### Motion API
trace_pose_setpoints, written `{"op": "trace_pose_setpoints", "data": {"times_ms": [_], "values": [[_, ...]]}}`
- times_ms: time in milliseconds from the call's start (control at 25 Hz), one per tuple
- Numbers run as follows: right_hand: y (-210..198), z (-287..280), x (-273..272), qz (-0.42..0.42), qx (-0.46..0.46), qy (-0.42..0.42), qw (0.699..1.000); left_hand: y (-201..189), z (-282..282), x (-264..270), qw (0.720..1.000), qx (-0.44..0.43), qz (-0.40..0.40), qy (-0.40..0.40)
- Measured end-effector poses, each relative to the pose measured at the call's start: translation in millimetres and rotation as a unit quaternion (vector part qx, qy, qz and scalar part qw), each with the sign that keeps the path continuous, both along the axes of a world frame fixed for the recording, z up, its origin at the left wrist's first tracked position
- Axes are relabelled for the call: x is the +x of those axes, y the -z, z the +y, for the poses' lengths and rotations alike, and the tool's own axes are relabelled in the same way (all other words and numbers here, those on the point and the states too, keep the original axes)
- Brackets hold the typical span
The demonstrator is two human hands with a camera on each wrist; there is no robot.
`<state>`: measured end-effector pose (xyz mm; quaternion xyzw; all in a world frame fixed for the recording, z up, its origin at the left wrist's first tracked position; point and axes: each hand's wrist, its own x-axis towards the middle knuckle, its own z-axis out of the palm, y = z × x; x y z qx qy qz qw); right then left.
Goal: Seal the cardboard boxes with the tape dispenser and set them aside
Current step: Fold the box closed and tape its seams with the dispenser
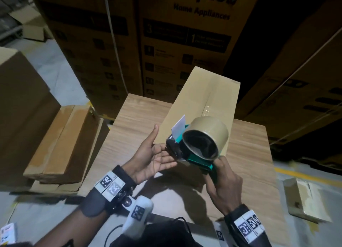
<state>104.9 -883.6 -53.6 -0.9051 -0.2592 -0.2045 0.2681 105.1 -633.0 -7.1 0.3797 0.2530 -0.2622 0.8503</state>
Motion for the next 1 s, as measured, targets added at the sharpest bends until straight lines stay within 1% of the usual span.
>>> {"op": "trace_pose_setpoints", "data": {"times_ms": [120, 160, 240, 520, 640, 760, 880, 1000], "values": [[2, 3, -3, 0.013, 0.022, 0.006, 1.0, 23, -6, 1, 0.994, -0.043, 0.063, -0.08], [3, 3, -5, 0.018, 0.023, 0.006, 1.0, 28, -10, 1, 0.991, -0.043, 0.078, -0.102], [6, 1, -10, 0.028, 0.028, 0.004, 0.999, 35, -18, -2, 0.988, -0.034, 0.095, -0.119], [12, -3, -22, 0.047, 0.018, -0.015, 0.999, 52, -17, -4, 0.99, 0.098, 0.06, -0.083], [15, -5, -23, 0.051, 0.033, -0.022, 0.998, 54, -10, -7, 0.991, 0.098, 0.055, -0.076], [16, -5, -21, 0.066, 0.069, -0.037, 0.995, 56, -1, -13, 0.992, 0.105, 0.05, -0.049], [15, -2, -18, 0.089, 0.077, -0.058, 0.991, 58, 7, -12, 0.986, 0.155, 0.019, -0.058], [14, 4, -13, 0.111, 0.093, -0.062, 0.987, 56, 9, -8, 0.977, 0.198, -0.011, -0.078]]}}
